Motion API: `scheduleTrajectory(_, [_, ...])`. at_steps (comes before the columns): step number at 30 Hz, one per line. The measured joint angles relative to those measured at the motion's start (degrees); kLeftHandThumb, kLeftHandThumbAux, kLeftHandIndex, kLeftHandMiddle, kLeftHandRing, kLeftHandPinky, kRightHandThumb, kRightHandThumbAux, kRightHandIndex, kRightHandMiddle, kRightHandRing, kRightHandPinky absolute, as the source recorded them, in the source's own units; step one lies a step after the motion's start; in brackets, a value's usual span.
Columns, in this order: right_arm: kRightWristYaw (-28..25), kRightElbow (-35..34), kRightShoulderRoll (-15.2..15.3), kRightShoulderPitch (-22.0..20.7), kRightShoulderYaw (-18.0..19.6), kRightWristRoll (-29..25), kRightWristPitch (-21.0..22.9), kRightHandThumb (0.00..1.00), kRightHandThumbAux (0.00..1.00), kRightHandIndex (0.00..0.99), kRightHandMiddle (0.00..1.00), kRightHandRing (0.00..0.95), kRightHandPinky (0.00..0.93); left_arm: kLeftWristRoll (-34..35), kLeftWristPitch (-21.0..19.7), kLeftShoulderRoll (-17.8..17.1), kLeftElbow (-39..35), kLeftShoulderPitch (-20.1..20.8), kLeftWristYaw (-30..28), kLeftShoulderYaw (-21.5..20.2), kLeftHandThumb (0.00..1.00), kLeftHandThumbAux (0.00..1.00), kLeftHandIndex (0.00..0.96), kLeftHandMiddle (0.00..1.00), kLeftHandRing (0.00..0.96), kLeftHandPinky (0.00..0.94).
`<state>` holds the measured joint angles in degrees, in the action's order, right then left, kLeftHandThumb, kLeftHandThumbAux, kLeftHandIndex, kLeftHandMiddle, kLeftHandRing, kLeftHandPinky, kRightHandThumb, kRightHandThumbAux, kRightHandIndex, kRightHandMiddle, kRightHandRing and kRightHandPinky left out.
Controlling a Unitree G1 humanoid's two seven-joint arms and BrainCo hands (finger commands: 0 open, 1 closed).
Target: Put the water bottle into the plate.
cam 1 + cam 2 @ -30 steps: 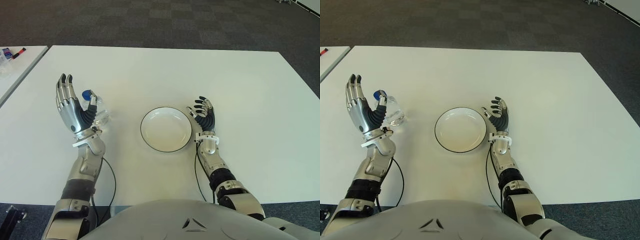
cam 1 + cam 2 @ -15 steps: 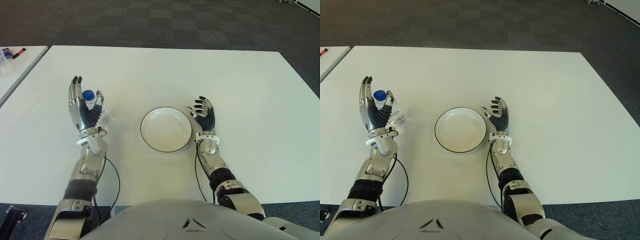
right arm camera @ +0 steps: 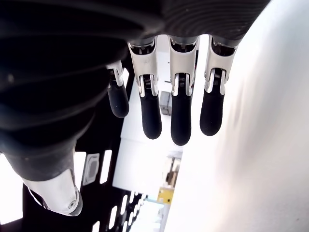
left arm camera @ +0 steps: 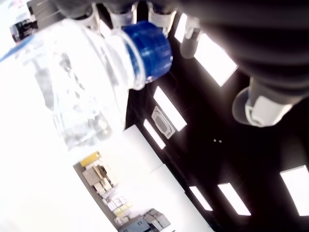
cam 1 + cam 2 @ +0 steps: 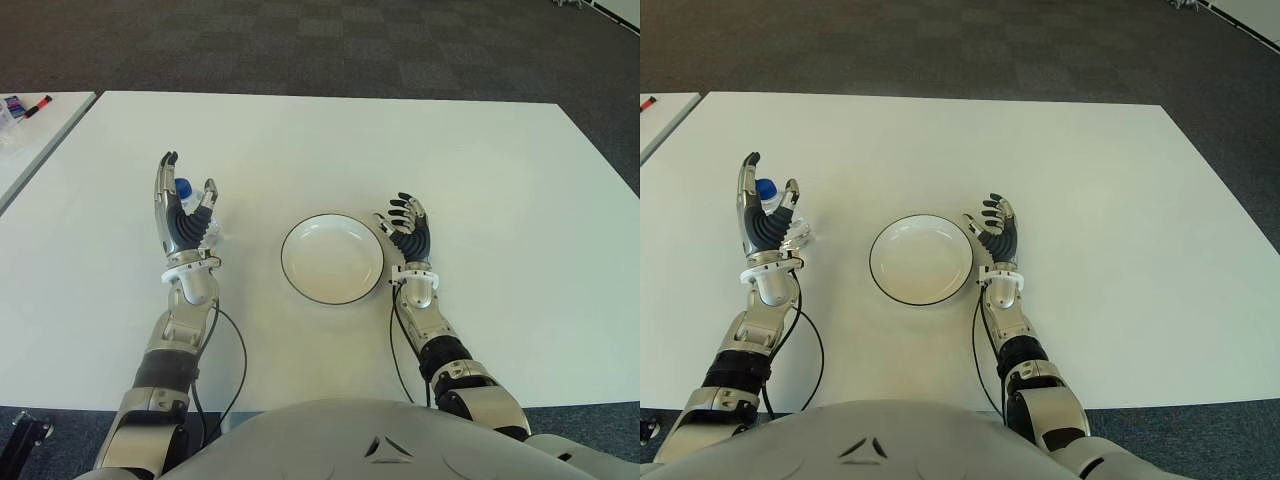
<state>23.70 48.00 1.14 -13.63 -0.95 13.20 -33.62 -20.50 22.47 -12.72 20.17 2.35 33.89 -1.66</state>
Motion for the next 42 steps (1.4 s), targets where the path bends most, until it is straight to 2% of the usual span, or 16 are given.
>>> scheduleTrajectory(6, [0.0,0.0,0.0,0.0,0.0,0.0,0.0,0.724,0.71,0.201,0.322,0.346,0.38,4.7,1.8,1.6,1.5,0.7,-3.6,-0.6,0.471,0.543,0.0,0.0,0.044,0.186])
scheduleTrajectory(16, [0.0,0.0,0.0,0.0,0.0,0.0,0.0,0.722,0.707,0.2,0.318,0.343,0.377,6.0,2.2,3.1,2.3,1.2,-4.9,-1.9,0.503,0.604,0.0,0.0,0.05,0.166])
scheduleTrajectory(30, [-0.7,-0.1,0.1,0.0,0.1,-0.2,-0.1,0.683,0.709,0.192,0.317,0.344,0.38,5.8,3.5,4.4,2.4,1.3,-4.9,-2.1,0.528,0.593,0.0,0.0,0.068,0.195])
scheduleTrajectory(42, [-1.2,-0.1,0.1,0.1,0.3,-0.2,-0.2,0.694,0.711,0.192,0.324,0.351,0.386,4.9,4.7,4.6,2.4,1.3,-4.8,-2.1,0.492,0.58,0.0,0.0,0.056,0.168])
